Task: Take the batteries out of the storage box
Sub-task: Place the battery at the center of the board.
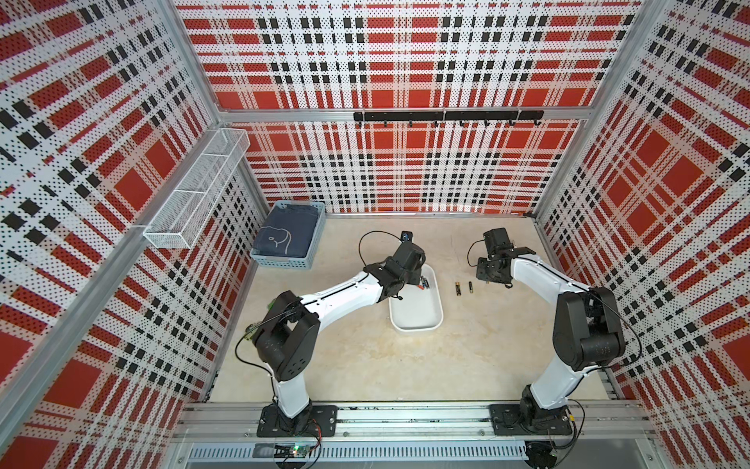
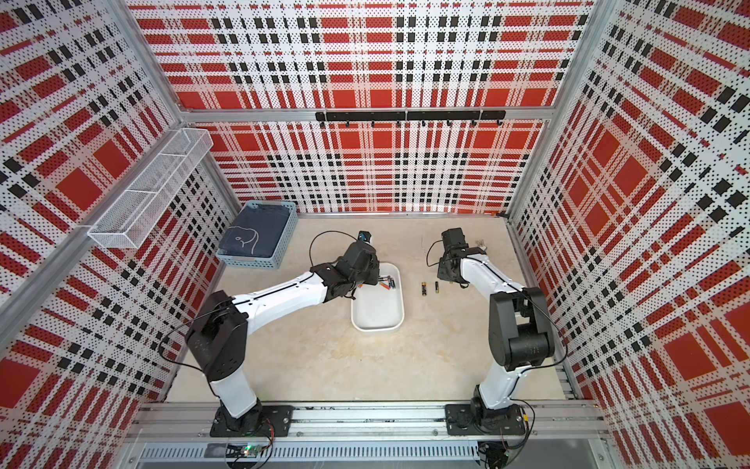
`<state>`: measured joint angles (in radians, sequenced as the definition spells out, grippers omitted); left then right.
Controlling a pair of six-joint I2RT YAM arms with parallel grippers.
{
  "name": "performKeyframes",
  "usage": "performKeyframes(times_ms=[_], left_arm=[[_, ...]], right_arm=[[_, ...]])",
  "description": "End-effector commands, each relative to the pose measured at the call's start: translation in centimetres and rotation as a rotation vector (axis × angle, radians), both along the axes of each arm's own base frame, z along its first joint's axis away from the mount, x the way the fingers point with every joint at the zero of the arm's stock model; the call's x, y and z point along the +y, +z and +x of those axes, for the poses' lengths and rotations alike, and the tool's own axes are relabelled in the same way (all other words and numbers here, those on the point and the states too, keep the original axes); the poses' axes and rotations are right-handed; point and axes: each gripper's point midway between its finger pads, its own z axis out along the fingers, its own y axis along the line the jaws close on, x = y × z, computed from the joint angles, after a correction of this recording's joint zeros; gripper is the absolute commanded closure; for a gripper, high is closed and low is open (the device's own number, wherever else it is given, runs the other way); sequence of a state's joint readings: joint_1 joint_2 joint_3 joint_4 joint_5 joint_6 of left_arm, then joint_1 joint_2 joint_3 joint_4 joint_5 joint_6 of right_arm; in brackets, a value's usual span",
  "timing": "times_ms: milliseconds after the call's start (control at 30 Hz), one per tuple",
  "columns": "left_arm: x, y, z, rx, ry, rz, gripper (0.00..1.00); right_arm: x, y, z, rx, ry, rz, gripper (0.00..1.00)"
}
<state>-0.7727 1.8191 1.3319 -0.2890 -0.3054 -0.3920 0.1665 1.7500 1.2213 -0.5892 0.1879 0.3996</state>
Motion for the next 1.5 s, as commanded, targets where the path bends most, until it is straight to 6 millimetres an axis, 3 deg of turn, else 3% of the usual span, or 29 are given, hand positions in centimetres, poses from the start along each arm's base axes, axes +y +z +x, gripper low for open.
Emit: performKeyframes(times_ms=[0, 400, 667, 733, 900, 1100, 1233, 1333, 1467], left_arm=[[-0.9, -0.5, -0.6, 0.027, -0.035, 0.019, 0.52], [1.3, -1.9, -0.5, 0.044, 0.01, 0.055, 0.53], [3.0, -2.1, 0.2, 0.049, 0.037, 0.074, 0.53], [3.5, -1.9, 0.4, 0.048, 0.05, 0.076, 0.53], [3.8, -1.2, 0.7, 0.033, 0.043, 0.086, 0.52], [2.0, -1.7, 1.1, 0.049, 0.012, 0.104, 0.53], [0.7, -2.9, 1.5, 0.067, 0.013, 0.151, 0.55], [0.1, -4.1, 2.2, 0.092, 0.015, 0.165, 0.57], [0.1, -5.7, 3.3, 0.126, 0.027, 0.2, 0.57]], right_arm=[[-0.2, -1.6, 0.8, 0.02, 0.026, -0.015, 1.0], [-0.2, -6.2, 0.4, 0.111, 0.026, -0.015, 1.0], [-0.3, -7.3, -0.1, 0.132, 0.019, -0.018, 0.73], [-0.3, -7.2, -0.2, 0.131, 0.019, -0.017, 0.7], [-0.4, -4.8, 0.0, 0.108, 0.017, -0.02, 0.65], [0.7, 2.3, -0.3, -0.052, 0.036, 0.069, 0.61], [2.1, 7.5, -1.8, -0.294, 0.076, 0.193, 0.52], [4.2, 9.1, -3.6, -0.465, 0.18, 0.302, 0.46], [5.7, 7.9, -6.0, -0.513, 0.253, 0.355, 0.44]])
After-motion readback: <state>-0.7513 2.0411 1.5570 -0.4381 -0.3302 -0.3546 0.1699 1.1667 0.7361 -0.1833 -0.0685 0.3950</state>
